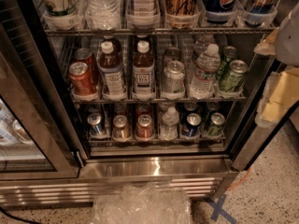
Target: Pick orange can from bottom shelf of fridge
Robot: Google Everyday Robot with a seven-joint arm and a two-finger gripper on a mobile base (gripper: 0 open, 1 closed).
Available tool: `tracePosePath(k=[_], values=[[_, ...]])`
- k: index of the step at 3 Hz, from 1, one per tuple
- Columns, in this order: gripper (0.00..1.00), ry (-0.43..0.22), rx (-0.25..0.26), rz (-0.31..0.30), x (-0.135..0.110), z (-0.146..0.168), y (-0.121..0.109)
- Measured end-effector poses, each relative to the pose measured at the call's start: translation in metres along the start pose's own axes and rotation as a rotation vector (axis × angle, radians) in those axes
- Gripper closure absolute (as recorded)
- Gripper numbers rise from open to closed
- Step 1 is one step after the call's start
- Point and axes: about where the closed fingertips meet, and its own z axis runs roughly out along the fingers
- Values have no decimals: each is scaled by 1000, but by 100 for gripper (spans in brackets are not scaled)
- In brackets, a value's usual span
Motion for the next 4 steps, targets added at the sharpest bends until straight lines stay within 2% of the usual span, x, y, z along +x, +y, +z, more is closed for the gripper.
tracePosePath(k=[1,2,3,4], values=[[0,0,0,0,0,0,0],[0,-62,16,74,-8,7,-1],[0,-198,-42,251,-31,47,19],[0,-319,-132,466,-74,92,51]])
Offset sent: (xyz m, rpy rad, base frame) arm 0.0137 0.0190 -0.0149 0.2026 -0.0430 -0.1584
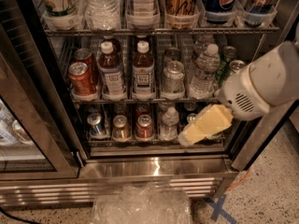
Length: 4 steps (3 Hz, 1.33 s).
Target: Pick orange can from bottom shelf of fridge
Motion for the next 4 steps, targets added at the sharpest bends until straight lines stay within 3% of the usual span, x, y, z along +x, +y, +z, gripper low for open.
tracePosePath(k=[1,2,4], values=[[0,-102,-56,134,-20,46,30],[0,-167,-15,141,-37,49,23],[0,-192,2,164,-44,67,31]])
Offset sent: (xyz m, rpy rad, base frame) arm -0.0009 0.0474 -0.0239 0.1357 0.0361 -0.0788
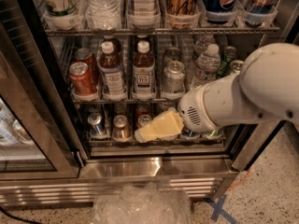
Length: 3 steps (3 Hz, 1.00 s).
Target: Pick orange can from bottom shelf of fridge
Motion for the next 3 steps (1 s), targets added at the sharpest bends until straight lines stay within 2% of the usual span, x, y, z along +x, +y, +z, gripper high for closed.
tracePosePath(k=[1,2,3], values=[[0,-36,-41,105,17,48,40],[0,-43,-84,233,35,103,80],[0,-53,-18,263,49,132,91]])
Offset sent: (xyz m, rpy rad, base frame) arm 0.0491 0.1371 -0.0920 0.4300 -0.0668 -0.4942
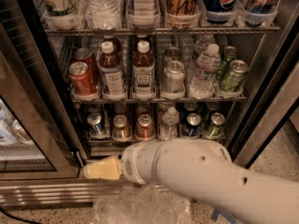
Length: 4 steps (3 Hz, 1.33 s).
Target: Pick orange can from bottom shelf of fridge
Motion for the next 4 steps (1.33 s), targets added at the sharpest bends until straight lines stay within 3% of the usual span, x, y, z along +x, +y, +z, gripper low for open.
tracePosePath(k=[1,2,3,4], values=[[0,-99,114,-60,-3,-6,-25],[0,-169,118,-45,-19,-8,-25],[0,-170,117,-44,-19,-8,-25],[0,-220,119,-22,-20,-3,-38]])
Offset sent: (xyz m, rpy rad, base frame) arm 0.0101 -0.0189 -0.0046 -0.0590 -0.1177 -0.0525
